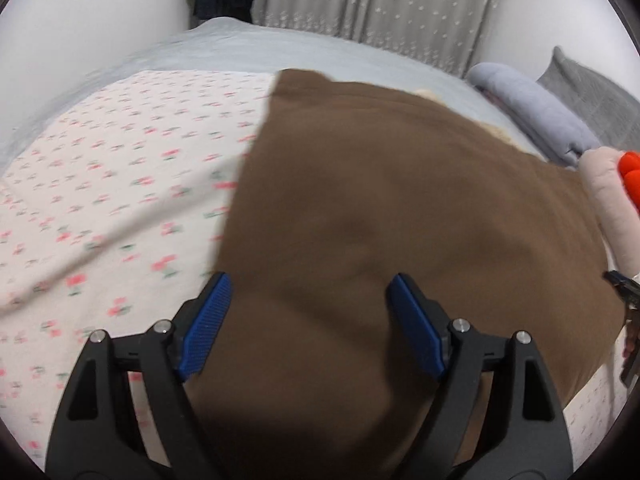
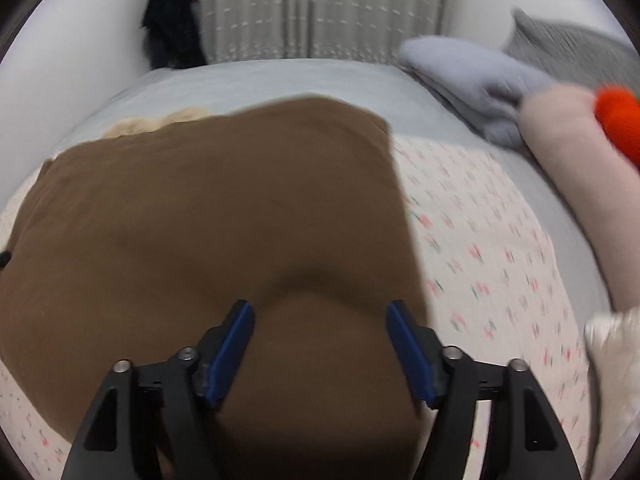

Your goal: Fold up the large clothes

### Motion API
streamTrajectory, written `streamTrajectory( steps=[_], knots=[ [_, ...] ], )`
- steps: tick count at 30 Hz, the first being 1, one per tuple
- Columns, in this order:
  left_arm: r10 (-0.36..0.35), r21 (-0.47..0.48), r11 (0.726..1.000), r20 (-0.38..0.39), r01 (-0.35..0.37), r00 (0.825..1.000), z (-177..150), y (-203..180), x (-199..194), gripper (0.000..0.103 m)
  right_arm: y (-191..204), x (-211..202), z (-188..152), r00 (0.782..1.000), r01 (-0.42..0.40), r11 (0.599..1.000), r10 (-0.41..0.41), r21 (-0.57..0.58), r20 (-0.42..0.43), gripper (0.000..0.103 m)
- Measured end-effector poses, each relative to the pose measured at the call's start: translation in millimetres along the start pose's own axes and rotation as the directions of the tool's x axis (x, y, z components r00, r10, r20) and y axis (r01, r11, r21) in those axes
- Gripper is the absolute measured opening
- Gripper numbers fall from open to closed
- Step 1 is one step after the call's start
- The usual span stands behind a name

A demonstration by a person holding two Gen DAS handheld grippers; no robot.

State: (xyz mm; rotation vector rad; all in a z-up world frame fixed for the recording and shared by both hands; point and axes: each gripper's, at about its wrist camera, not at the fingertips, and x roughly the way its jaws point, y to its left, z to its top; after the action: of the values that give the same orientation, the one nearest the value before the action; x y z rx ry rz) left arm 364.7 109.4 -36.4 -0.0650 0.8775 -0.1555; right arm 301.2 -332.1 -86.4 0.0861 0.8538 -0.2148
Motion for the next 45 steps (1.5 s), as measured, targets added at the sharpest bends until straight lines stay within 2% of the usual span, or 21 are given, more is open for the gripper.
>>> streamTrajectory(
  steps=[2, 6, 9, 11, 13, 14, 17, 18, 19, 21, 23, 24, 27, 30, 31, 32, 33, 35, 41, 44, 45],
  knots=[
    [0.046, -0.010, 0.999, -0.041, -0.046, 0.998, -5, 12, -10, 0.083, -15, -11, -4, 1.000, -0.015, 0.998, 0.015, 0.062, -0.007, 0.078],
    [-0.044, -0.162, 0.986, -0.063, 0.033, 0.997, -16, 43, -46, 0.083, -18, -45, -4, 0.999, -0.045, 0.995, 0.042, 0.090, 0.032, 0.080],
    [-0.124, -0.286, 0.953, -0.059, 0.102, 0.991, -32, 60, -66, 0.089, -2, -64, -5, 0.995, -0.075, 0.995, 0.070, 0.064, 0.071, 0.080],
    [-0.201, -0.375, 0.912, -0.057, 0.165, 0.978, -42, 66, -72, 0.093, 16, -72, -6, 0.993, -0.093, 0.995, 0.091, 0.029, 0.080, 0.081],
    [-0.288, -0.457, 0.859, -0.064, 0.229, 0.955, -52, 66, -74, 0.093, 37, -79, -6, 0.991, -0.109, 0.994, 0.110, -0.019, 0.081, 0.082],
    [-0.334, -0.504, 0.824, -0.063, 0.259, 0.940, -57, 69, -73, 0.093, 47, -81, -7, 0.990, -0.115, 0.993, 0.118, -0.039, 0.081, 0.082],
    [-0.460, -0.650, 0.682, -0.026, 0.334, 0.888, -73, 71, -70, 0.093, 75, -87, -14, 0.986, -0.139, 0.986, 0.146, -0.093, 0.074, 0.082],
    [-0.476, -0.672, 0.657, -0.020, 0.341, 0.879, -74, 68, -70, 0.093, 83, -88, -16, 0.985, -0.149, 0.983, 0.157, -0.108, 0.074, 0.082],
    [-0.482, -0.688, 0.641, -0.016, 0.340, 0.876, -76, 68, -69, 0.093, 89, -88, -18, 0.984, -0.156, 0.980, 0.165, -0.121, 0.072, 0.082],
    [-0.462, -0.695, 0.639, -0.006, 0.329, 0.887, -78, 65, -71, 0.093, 101, -86, -22, 0.983, -0.159, 0.977, 0.169, -0.144, 0.065, 0.082],
    [-0.459, -0.694, 0.637, 0.006, 0.335, 0.888, -79, 63, -72, 0.093, 110, -83, -26, 0.984, -0.160, 0.974, 0.171, -0.163, 0.053, 0.082],
    [-0.467, -0.702, 0.623, 0.019, 0.344, 0.884, -80, 63, -70, 0.093, 114, -82, -28, 0.985, -0.158, 0.973, 0.169, -0.171, 0.048, 0.082],
    [-0.524, -0.754, 0.540, 0.047, 0.374, 0.850, -89, 56, -57, 0.093, 122, -73, -30, 0.985, -0.163, 0.972, 0.171, -0.167, 0.031, 0.082],
    [-0.580, -0.782, 0.478, 0.062, 0.400, 0.813, -96, 36, -37, 0.093, 129, -67, -31, 0.982, -0.183, 0.970, 0.189, -0.158, 0.021, 0.082],
    [-0.586, -0.788, 0.468, 0.062, 0.401, 0.808, -98, 31, -32, 0.093, 133, -66, -31, 0.981, -0.185, 0.970, 0.190, -0.160, 0.020, 0.082],
    [-0.577, -0.786, 0.474, 0.065, 0.398, 0.814, -98, 24, -28, 0.093, 138, -65, -32, 0.982, -0.184, 0.969, 0.190, -0.166, 0.020, 0.082],
    [-0.549, -0.769, 0.499, 0.076, 0.400, 0.832, -95, 15, -27, 0.093, 141, -65, -32, 0.981, -0.185, 0.968, 0.191, -0.171, 0.023, 0.082],
    [-0.536, -0.755, 0.513, 0.090, 0.408, 0.839, -89, 6, -28, 0.093, 148, -65, -31, 0.980, -0.190, 0.965, 0.197, -0.182, 0.023, 0.082],
    [-0.443, -0.764, 0.517, 0.148, 0.387, 0.884, -77, -2, -20, 0.093, 169, -65, -24, 0.975, -0.214, 0.955, 0.223, -0.206, 0.020, 0.082],
    [-0.405, -0.778, 0.516, 0.147, 0.359, 0.902, -73, -1, -15, 0.083, 178, -63, -23, 0.974, -0.219, 0.950, 0.226, -0.221, 0.007, 0.082],
    [-0.389, -0.786, 0.515, 0.142, 0.343, 0.910, -73, 0, -14, 0.074, 180, -61, -22, 0.975, -0.217, 0.949, 0.222, -0.228, -0.001, 0.082]
  ],
)
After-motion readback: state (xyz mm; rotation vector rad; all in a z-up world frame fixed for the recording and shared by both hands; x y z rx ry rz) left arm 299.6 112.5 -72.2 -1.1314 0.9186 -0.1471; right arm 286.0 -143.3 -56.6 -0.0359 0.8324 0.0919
